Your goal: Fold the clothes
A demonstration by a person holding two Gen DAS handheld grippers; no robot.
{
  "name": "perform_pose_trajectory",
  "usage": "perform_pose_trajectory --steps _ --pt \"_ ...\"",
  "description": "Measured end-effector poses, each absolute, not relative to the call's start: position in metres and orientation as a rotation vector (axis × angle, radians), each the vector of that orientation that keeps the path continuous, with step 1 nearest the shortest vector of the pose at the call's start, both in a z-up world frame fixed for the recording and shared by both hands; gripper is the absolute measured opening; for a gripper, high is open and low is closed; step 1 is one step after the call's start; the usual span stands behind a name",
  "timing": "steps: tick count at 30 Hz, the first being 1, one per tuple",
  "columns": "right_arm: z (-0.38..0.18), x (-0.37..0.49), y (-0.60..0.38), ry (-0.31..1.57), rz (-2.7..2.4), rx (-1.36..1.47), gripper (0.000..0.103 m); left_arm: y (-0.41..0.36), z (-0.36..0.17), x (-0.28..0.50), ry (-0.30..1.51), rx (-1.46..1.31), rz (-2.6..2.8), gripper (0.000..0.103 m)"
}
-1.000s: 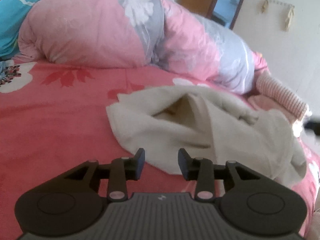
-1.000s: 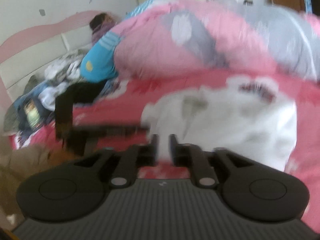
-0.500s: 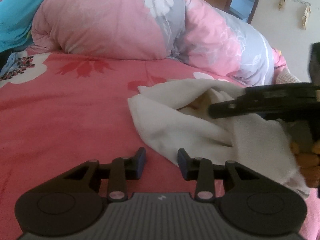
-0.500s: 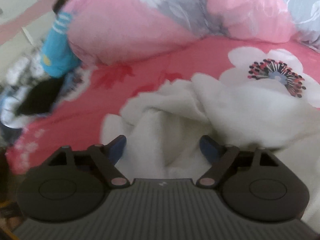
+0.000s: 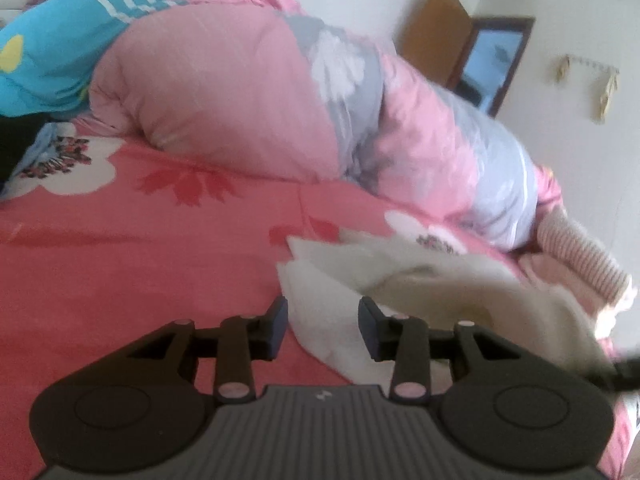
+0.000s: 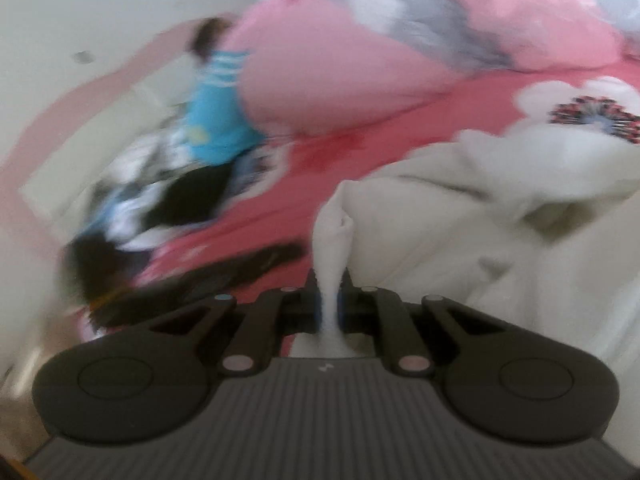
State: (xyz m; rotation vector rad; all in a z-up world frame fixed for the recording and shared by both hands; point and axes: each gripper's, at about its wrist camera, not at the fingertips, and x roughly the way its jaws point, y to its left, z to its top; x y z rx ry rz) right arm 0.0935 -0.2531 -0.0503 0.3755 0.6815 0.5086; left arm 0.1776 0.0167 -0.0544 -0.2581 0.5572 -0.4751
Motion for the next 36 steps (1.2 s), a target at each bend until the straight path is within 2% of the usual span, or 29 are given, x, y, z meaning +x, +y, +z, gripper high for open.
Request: perform_pose_trajectory --steps 6,11,17,20,22,25,27,29,32,36 --pt "-0.064 0.018 -0.234 0.757 0.676 0.328 0.006 0.025 -0.044 0.17 0.521 -0.285 -0.486 0.049" --pt "-0.087 -0.037 -0.215 0.852 0.873 0.349 0.006 0.012 -0.049 0.162 0.561 -0.248 -0.557 0.053" --pt "-0.101 -0.05 -0.205 0.981 0.726 0.245 0.011 -0.011 -0.055 0.147 0.591 -0.131 -0.625 0.06" --pt "-0.08 -0.045 -0.214 0.977 0.655 0.247 0.029 -0.023 -0.062 0.14 0.616 -0.037 -0.626 0.06" --pt "-0.057 -0.045 -0.221 0.921 0.637 0.203 0.051 -0.029 -0.067 0.138 0.632 0.011 -0.604 0.06" --pt "-0.015 -0.047 -0.234 0.79 0.629 0.152 0.064 -0.031 -0.07 0.139 0.642 0.024 -0.592 0.06" --pt "0.008 -0.039 -0.246 0.706 0.604 0.172 0.069 -0.031 -0.069 0.14 0.644 0.016 -0.591 0.06" --pt "0.026 -0.022 -0.258 0.621 0.543 0.173 0.081 -0.03 -0.068 0.142 0.647 0.009 -0.589 0.06" --pt "0.034 0.021 -0.267 0.562 0.396 0.074 0.085 -0.03 -0.07 0.144 0.651 0.01 -0.582 0.06" --pt "0.019 0.101 -0.258 0.608 0.173 -0.079 0.087 -0.034 -0.074 0.146 0.647 0.041 -0.572 0.061"
